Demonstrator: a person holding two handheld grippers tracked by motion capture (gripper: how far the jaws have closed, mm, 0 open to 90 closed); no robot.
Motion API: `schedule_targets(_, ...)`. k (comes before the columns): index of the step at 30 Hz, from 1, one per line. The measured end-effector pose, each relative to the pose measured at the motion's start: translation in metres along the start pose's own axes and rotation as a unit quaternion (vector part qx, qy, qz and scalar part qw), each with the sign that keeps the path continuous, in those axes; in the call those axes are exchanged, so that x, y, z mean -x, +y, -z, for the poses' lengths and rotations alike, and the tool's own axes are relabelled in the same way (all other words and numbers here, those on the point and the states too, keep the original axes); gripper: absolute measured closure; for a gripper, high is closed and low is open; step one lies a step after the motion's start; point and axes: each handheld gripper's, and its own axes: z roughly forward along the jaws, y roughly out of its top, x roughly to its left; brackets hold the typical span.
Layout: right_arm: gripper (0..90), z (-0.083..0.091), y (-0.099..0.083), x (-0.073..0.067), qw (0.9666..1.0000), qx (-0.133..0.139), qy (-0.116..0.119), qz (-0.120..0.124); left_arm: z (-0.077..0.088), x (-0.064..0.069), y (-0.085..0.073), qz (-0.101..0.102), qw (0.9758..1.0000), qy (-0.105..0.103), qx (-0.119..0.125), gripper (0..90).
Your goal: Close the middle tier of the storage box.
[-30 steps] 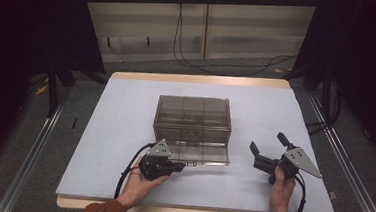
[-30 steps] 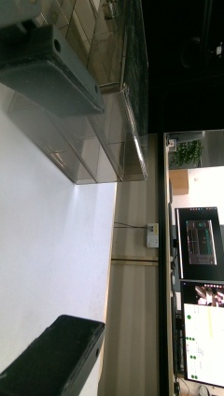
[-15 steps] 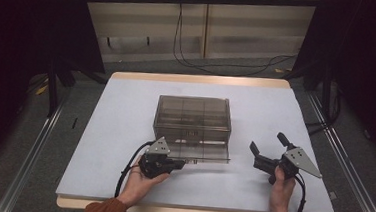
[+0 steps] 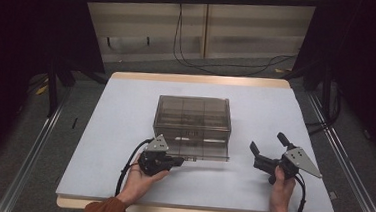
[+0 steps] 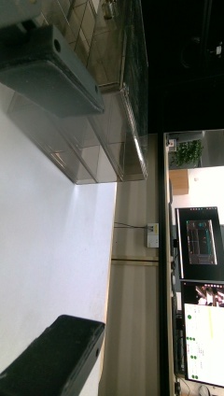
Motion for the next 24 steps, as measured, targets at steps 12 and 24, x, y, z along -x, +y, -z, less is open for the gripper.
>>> schedule_targets(12,0.0,0.0000,0.0000,-0.0003,1.0000,0.000,0.000,0.000,-0.0006,-0.0018,0.0011,0.001,1.0000,0.001,0.003,90.0)
schedule_targets(24,0.0,0.0000,0.0000,-0.0003,1.0000,0.000,0.000,0.000,-0.0014,-0.0022,0.0018,0.004,1.0000,0.000,0.008,90.0)
